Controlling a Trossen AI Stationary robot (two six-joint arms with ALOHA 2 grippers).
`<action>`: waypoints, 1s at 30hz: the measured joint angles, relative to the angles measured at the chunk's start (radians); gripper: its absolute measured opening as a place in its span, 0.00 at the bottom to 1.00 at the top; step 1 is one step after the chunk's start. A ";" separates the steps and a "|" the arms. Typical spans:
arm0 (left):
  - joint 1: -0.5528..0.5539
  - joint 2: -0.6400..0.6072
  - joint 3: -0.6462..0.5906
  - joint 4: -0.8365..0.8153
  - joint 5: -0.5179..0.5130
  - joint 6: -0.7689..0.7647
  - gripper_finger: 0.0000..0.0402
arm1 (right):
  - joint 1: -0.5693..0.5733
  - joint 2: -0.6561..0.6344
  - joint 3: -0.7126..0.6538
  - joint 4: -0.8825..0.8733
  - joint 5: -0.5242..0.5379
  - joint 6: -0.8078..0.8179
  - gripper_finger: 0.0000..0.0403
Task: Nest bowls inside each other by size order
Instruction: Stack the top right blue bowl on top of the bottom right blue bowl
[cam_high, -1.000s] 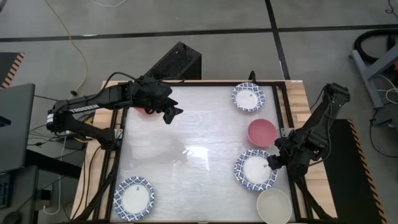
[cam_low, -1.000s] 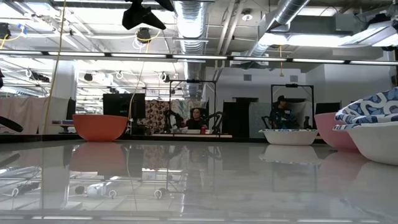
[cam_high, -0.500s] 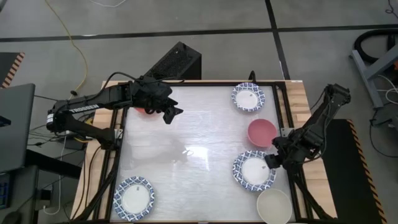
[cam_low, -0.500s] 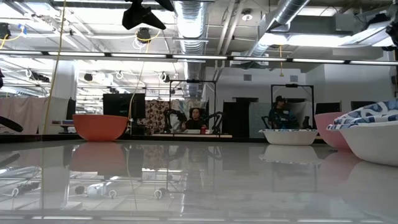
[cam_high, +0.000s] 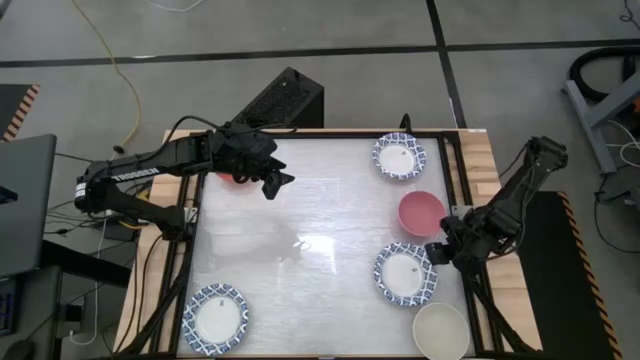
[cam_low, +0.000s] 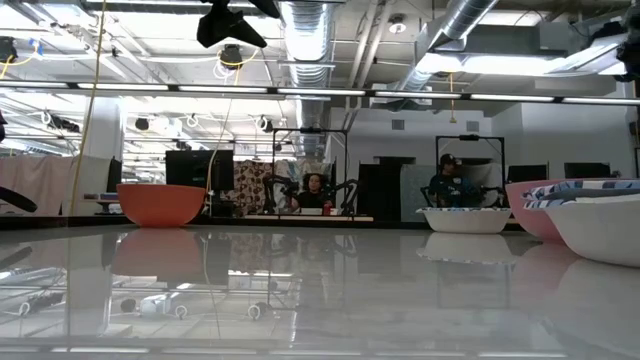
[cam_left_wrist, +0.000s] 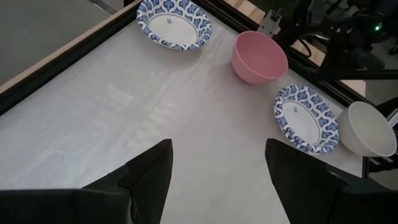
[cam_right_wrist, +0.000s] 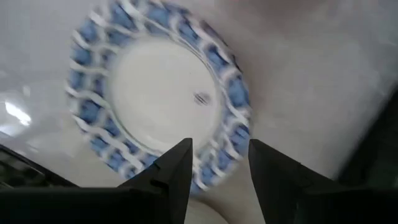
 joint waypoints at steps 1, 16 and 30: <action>0.000 0.000 0.000 0.000 0.000 0.003 0.61 | -0.011 0.000 0.000 0.017 0.035 -0.012 0.45; 0.000 0.000 0.000 0.000 0.000 0.003 0.61 | -0.393 -0.083 0.000 0.171 0.270 -0.240 0.45; 0.000 0.000 0.000 0.000 0.000 0.004 0.61 | -0.873 -0.077 0.243 0.092 0.227 -0.965 0.45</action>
